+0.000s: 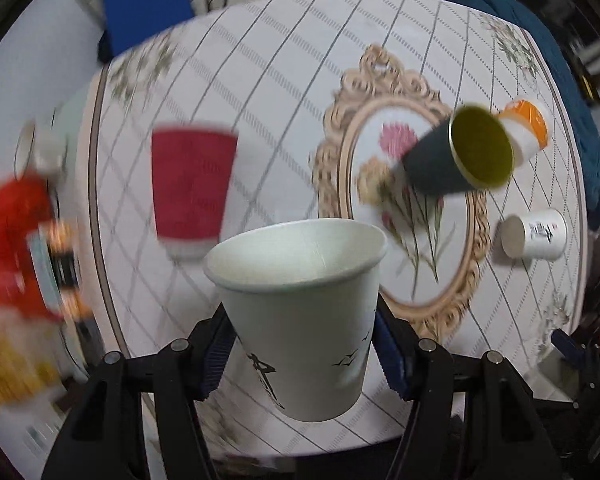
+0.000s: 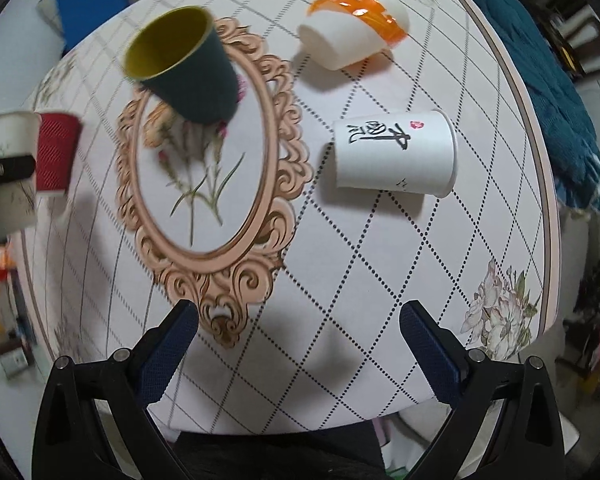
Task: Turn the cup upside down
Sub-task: 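Close the left tool on the white paper cup and lift it, then set the white paper cup upright on the table and open the left tool, then roll the right tool and bring it over the upright white cup, then close the right tool around the white cup and lift it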
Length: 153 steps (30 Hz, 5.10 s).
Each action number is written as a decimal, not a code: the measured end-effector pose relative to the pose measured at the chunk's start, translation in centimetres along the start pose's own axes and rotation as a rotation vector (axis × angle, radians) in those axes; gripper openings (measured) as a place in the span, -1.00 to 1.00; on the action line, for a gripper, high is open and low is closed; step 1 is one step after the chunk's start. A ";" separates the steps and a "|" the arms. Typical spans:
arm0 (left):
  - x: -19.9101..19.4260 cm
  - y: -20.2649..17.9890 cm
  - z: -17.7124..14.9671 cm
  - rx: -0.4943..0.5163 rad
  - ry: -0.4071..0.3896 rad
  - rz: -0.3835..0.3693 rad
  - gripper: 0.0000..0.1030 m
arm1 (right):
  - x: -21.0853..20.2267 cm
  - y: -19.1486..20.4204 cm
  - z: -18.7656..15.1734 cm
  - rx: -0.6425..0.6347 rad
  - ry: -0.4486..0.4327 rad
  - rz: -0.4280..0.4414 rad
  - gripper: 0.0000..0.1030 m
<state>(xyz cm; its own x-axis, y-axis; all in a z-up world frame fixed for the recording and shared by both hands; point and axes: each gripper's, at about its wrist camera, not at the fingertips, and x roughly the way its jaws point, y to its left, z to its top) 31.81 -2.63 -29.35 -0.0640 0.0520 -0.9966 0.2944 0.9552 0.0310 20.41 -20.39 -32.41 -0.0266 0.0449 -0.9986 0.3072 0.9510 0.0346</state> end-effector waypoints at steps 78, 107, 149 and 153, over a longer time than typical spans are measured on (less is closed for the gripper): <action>-4.3 3.5 -18.7 -0.216 -0.190 0.079 0.84 | -8.1 4.5 -10.7 -0.225 -0.137 0.074 0.99; -0.8 13.2 -22.3 -0.439 -0.182 0.084 0.94 | -9.3 16.8 -11.2 -0.777 -0.259 -0.112 0.99; 8.9 13.8 -21.4 -0.720 0.019 0.085 0.94 | 11.1 12.4 -17.7 -3.375 -0.417 -0.836 0.82; 9.2 14.2 -21.6 -0.716 0.023 0.091 0.94 | 12.0 12.8 -18.0 -3.380 -0.421 -0.830 0.72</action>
<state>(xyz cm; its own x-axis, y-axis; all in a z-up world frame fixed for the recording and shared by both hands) 14.78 17.74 -36.42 -0.0916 0.1391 -0.9860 -0.3972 0.9029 0.1643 6.91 -2.17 -43.23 0.4514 0.2100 -0.8673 0.0966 -0.9777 -0.1864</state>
